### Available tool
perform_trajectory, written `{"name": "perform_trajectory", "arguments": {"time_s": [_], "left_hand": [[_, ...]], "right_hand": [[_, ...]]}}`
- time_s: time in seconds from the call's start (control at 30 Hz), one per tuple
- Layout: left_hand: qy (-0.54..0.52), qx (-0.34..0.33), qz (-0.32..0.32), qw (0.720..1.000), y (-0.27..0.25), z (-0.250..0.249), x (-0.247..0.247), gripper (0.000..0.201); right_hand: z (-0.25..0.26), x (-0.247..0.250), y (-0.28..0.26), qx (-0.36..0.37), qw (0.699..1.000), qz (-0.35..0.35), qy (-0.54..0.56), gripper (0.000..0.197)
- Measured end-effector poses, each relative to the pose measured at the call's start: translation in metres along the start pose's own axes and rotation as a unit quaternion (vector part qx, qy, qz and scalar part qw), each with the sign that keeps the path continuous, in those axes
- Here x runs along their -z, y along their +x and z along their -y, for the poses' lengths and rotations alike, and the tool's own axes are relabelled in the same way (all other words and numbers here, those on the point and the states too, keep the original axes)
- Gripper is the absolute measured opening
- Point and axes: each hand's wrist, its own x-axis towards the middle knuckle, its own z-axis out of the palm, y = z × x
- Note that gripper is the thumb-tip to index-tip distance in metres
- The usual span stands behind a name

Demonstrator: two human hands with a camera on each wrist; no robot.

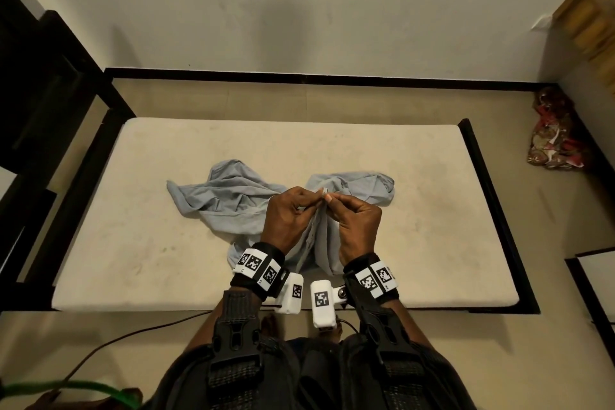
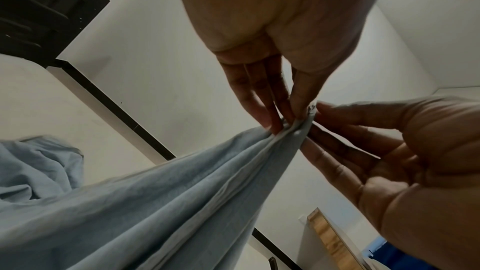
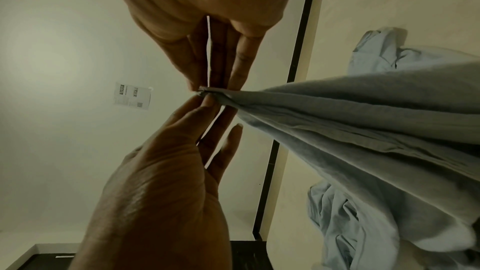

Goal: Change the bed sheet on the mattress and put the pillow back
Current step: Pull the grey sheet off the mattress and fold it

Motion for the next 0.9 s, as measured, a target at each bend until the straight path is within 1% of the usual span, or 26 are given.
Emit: {"name": "perform_trajectory", "arguments": {"time_s": [0.1, 0.2, 0.27, 0.33, 0.43, 0.5, 0.53, 0.6, 0.67, 0.77, 0.83, 0.9], "left_hand": [[0.011, 0.003, 0.010, 1.000, 0.002, -0.002, 0.001, 0.019], [0.003, -0.005, 0.036, 0.999, 0.002, -0.005, 0.003, 0.025], [-0.029, 0.039, 0.051, 0.997, 0.003, -0.006, 0.003, 0.029], [-0.059, 0.074, 0.056, 0.994, 0.007, -0.007, 0.002, 0.025], [-0.037, 0.068, 0.046, 0.996, 0.018, -0.012, 0.001, 0.021], [-0.015, 0.057, 0.048, 0.997, 0.031, -0.014, 0.004, 0.028], [-0.003, 0.048, 0.063, 0.997, 0.038, -0.014, 0.005, 0.034], [0.020, 0.028, 0.123, 0.992, 0.056, -0.013, 0.004, 0.041], [0.021, 0.031, 0.183, 0.982, 0.073, -0.010, -0.002, 0.035], [0.031, 0.059, 0.224, 0.972, 0.094, -0.009, -0.009, 0.025], [0.044, 0.041, 0.248, 0.967, 0.108, -0.014, -0.013, 0.028], [0.056, 0.014, 0.284, 0.957, 0.122, -0.023, -0.015, 0.024]], "right_hand": [[0.003, 0.000, 0.001, 0.006, 1.000, 0.017, -0.009, 0.015], [0.010, 0.007, 0.009, 0.003, 0.999, 0.022, -0.024, 0.019], [0.010, 0.013, 0.017, -0.013, 0.998, 0.038, -0.038, 0.018], [0.008, 0.018, 0.023, -0.019, 0.996, 0.061, -0.059, 0.015], [0.008, 0.021, 0.028, -0.009, 0.995, 0.065, -0.081, 0.010], [0.012, 0.023, 0.033, 0.003, 0.994, 0.080, -0.079, 0.009], [0.014, 0.024, 0.035, 0.009, 0.993, 0.088, -0.077, 0.010], [0.018, 0.029, 0.044, 0.022, 0.992, 0.096, -0.078, 0.014], [0.020, 0.035, 0.055, 0.030, 0.992, 0.097, -0.080, 0.016], [0.025, 0.043, 0.068, 0.049, 0.989, 0.111, -0.085, 0.013], [0.031, 0.047, 0.074, 0.060, 0.987, 0.118, -0.089, 0.012], [0.038, 0.047, 0.078, 0.070, 0.988, 0.101, -0.089, 0.013]]}}
